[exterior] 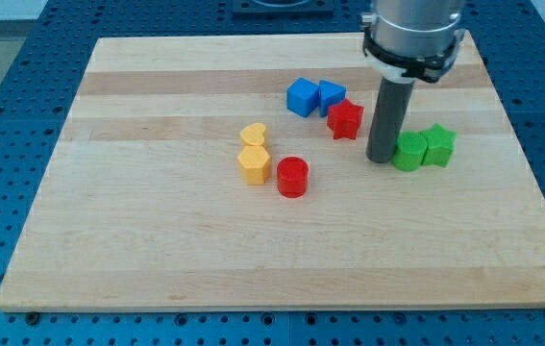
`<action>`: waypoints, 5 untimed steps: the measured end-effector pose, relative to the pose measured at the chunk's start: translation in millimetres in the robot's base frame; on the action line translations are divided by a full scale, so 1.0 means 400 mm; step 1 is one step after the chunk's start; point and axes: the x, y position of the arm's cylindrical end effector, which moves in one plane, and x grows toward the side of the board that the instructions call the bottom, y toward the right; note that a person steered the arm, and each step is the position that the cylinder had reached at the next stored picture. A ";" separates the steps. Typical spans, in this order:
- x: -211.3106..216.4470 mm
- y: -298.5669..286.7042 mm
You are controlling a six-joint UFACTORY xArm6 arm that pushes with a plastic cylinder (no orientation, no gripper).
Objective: Point at red star
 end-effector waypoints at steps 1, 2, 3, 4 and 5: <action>-0.021 0.002; -0.064 0.002; -0.100 0.025; -0.155 0.056; -0.200 0.054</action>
